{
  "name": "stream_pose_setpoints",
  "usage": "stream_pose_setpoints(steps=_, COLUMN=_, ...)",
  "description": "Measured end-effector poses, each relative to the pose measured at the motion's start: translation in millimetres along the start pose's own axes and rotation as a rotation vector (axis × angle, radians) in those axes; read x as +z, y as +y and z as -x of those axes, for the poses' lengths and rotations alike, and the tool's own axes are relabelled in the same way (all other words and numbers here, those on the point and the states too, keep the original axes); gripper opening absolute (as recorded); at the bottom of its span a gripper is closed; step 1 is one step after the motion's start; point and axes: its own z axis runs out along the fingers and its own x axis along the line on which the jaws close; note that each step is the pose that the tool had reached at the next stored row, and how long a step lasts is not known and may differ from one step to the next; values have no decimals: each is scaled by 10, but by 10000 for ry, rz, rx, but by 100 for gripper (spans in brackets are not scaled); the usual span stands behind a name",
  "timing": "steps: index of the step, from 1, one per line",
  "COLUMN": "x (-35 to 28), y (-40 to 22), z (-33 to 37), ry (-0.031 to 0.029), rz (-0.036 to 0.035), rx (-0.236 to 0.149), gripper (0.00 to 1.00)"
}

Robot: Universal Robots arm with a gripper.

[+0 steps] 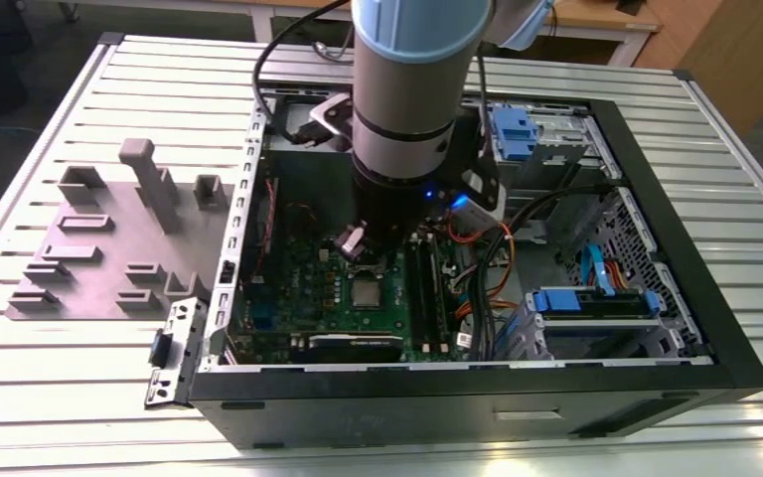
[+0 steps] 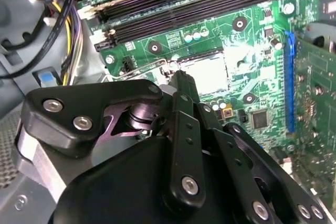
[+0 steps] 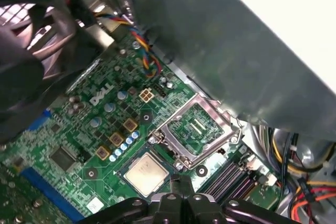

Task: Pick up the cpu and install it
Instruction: 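Close the cpu cover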

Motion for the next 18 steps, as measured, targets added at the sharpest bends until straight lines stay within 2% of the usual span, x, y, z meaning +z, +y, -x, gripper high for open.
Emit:
stream_pose_setpoints(steps=3, x=3, y=-12, z=14, ry=-1, rz=14, rx=-247, gripper=11)
stream_pose_setpoints(steps=8, x=8, y=-67, z=113, ry=3, rz=15, rx=-278, gripper=11)
stream_pose_setpoints(steps=15, x=21, y=13, z=244, ry=2, rz=15, rx=-285, gripper=11)
stream_pose_setpoints(steps=18, x=24, y=29, z=261, ry=2, rz=25, rx=-426, gripper=11)
